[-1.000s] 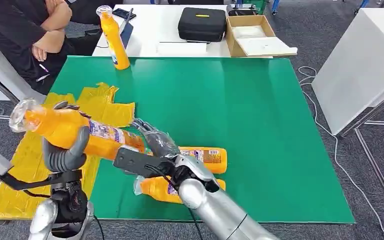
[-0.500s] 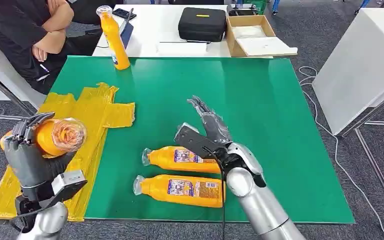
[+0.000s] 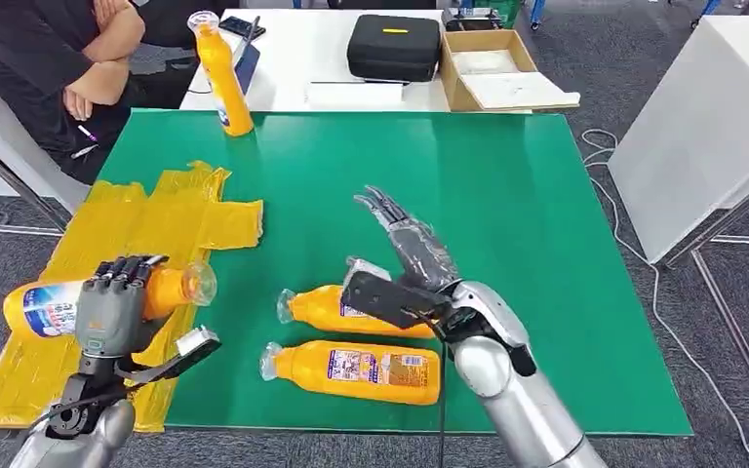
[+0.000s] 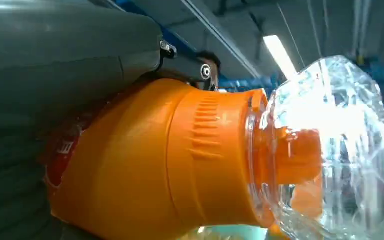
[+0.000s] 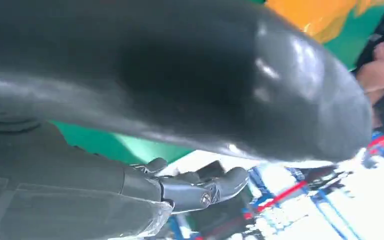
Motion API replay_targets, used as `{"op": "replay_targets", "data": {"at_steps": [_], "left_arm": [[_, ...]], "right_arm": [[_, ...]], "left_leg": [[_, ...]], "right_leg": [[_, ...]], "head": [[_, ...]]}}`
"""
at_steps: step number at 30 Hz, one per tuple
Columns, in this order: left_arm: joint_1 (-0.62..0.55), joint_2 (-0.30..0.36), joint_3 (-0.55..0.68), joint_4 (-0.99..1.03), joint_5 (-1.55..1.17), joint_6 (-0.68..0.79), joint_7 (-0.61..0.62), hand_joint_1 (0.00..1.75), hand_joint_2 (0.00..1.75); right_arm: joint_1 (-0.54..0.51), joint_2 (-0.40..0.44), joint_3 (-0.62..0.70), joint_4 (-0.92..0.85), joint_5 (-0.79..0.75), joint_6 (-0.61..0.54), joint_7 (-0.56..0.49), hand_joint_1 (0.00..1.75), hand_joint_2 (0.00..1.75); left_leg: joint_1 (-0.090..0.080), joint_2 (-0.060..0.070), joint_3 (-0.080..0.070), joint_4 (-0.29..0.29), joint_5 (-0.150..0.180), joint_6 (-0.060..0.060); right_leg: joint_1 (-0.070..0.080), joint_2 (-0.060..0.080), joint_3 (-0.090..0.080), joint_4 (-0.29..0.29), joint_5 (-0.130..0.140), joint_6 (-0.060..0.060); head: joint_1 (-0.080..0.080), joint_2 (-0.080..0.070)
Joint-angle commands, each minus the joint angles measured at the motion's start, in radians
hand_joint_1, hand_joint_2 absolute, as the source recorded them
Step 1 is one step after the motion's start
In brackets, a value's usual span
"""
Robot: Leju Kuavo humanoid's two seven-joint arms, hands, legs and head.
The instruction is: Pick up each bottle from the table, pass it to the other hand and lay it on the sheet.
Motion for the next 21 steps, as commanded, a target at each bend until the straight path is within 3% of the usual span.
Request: {"op": "replay_targets", "data": {"at_steps": [1,6,12,13,14,15,16,21], "left_arm": [[-0.056,0.049,-0.093,0.263,-0.001,0.009,-0.027,1.75,1.75],[-0.075,0.048,-0.144,0.376,-0.026,0.008,-0.036,1.75,1.75],[-0.076,0.045,-0.145,0.378,-0.025,0.009,-0.037,1.75,1.75],[-0.083,0.043,-0.149,0.399,-0.021,0.003,-0.035,1.38,1.75],[-0.094,0.041,-0.166,0.430,-0.010,0.002,-0.029,0.00,1.75],[-0.091,0.040,-0.176,0.434,0.000,-0.014,-0.026,0.00,1.75],[-0.081,0.039,-0.178,0.422,0.002,-0.007,-0.011,0.00,0.00],[0.050,0.024,-0.077,0.200,0.258,0.009,-0.102,0.00,0.00]], "right_arm": [[0.005,-0.110,0.113,-0.057,-0.026,-0.004,-0.023,0.00,0.00],[0.009,-0.158,0.189,-0.077,-0.023,-0.004,-0.020,0.00,0.00],[0.012,-0.159,0.192,-0.079,-0.021,-0.005,-0.018,0.00,0.00],[0.014,-0.162,0.200,-0.087,-0.019,-0.003,-0.014,0.00,0.00],[0.017,-0.178,0.224,-0.103,-0.016,0.003,0.004,0.00,0.00],[0.028,-0.190,0.239,-0.119,-0.007,-0.001,0.022,0.00,0.00],[0.039,-0.205,0.254,-0.135,0.003,-0.007,0.040,0.00,1.75],[0.124,-0.336,0.307,-0.230,0.106,-0.084,0.185,0.00,1.75]], "left_leg": [[0.000,-0.002,0.002,-0.001,0.000,-0.001],[0.000,-0.002,0.003,-0.001,0.000,-0.001],[0.000,-0.002,0.003,0.000,-0.001,-0.002],[0.000,-0.002,0.002,0.000,0.000,-0.001],[0.000,-0.002,0.003,0.000,-0.001,-0.002],[0.000,-0.002,0.002,-0.001,0.000,-0.002],[0.000,-0.003,0.004,-0.001,-0.001,-0.002],[0.000,-0.003,0.004,-0.001,-0.001,-0.001]], "right_leg": [[0.000,-0.002,0.002,-0.001,-0.001,0.000],[0.000,-0.003,0.004,-0.001,-0.001,0.000],[0.000,-0.003,0.004,-0.001,-0.001,-0.001],[0.000,-0.002,0.002,0.000,-0.001,0.000],[0.000,-0.003,0.003,0.000,-0.001,0.000],[0.000,-0.003,0.003,-0.001,-0.001,0.000],[0.000,-0.003,0.005,-0.001,-0.001,0.000],[0.000,-0.003,0.006,-0.002,-0.002,0.000]], "head": [[0.000,0.000],[0.000,0.000],[0.000,0.000],[-0.001,0.000],[0.000,0.000],[0.000,0.000],[-0.001,0.000],[-0.001,0.000]]}}
